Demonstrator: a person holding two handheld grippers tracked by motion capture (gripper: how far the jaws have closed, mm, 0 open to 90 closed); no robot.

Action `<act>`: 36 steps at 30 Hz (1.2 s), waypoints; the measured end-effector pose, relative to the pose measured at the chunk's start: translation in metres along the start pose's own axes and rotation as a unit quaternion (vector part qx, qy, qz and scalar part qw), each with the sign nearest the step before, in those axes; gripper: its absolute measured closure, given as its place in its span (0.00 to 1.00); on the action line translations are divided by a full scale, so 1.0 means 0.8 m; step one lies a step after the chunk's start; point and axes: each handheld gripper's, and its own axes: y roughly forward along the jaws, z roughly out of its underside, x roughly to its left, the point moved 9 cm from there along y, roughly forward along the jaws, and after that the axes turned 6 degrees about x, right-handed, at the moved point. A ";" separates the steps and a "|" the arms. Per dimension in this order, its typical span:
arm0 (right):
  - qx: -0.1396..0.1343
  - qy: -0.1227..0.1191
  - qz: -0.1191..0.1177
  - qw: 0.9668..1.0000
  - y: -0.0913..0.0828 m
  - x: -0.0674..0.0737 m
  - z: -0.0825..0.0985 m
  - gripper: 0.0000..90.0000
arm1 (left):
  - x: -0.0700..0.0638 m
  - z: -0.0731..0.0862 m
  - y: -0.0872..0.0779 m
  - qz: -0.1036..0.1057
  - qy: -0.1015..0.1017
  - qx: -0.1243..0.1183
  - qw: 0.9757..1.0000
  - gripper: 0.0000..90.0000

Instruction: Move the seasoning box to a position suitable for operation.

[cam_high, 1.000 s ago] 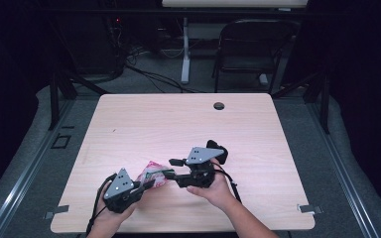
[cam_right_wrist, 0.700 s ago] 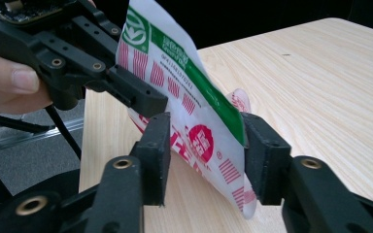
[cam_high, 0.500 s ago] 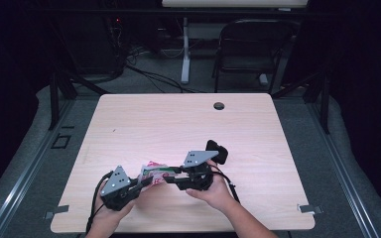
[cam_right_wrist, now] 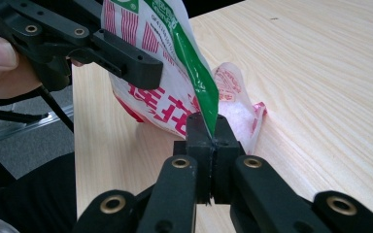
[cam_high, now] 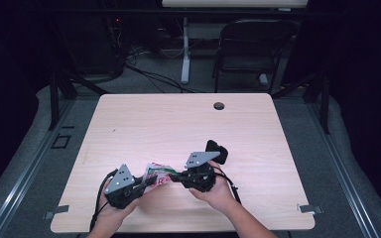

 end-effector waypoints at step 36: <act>-0.042 0.027 0.021 0.999 -0.021 -0.004 -0.016 1.00 | -0.001 -0.002 -0.001 -0.005 -0.006 -0.011 1.000 0.81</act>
